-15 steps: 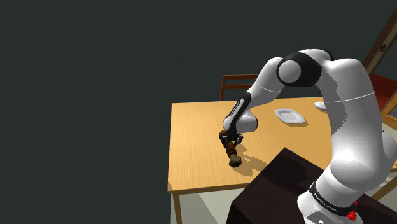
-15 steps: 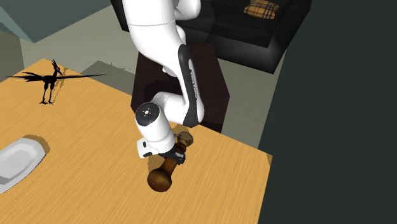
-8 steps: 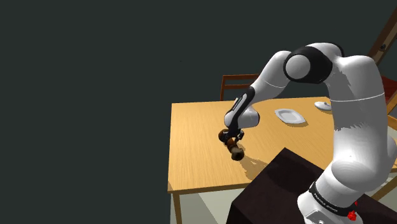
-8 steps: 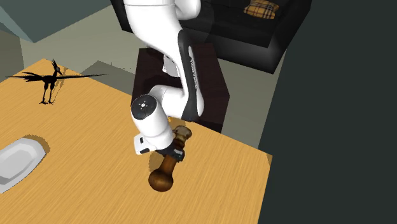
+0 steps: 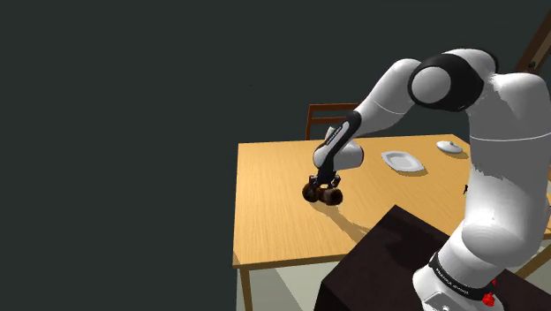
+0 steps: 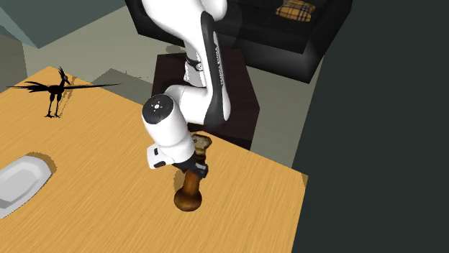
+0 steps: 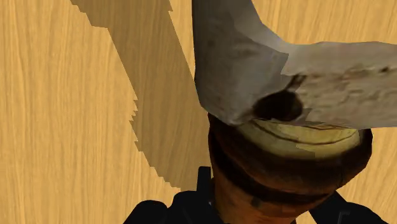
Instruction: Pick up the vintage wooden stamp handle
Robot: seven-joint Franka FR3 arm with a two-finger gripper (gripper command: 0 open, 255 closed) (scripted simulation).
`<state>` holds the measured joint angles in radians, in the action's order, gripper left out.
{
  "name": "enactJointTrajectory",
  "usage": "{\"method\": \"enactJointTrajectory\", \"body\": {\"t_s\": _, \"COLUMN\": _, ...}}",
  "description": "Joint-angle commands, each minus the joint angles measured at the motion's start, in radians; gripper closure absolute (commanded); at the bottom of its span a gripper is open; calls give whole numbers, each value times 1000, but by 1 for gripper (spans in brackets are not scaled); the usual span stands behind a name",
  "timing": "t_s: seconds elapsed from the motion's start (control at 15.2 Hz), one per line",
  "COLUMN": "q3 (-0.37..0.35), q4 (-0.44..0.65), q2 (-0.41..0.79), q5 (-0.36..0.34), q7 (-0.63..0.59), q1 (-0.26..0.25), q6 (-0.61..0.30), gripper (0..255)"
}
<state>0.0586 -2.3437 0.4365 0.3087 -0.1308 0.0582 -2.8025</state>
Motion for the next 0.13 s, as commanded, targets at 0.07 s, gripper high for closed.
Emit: {"method": "enactJointTrajectory", "body": {"t_s": 0.07, "q3": 6, "q4": -5, "q2": -18, "q5": -6, "q7": -5, "q1": -4, "q6": 13, "gripper": 255}}
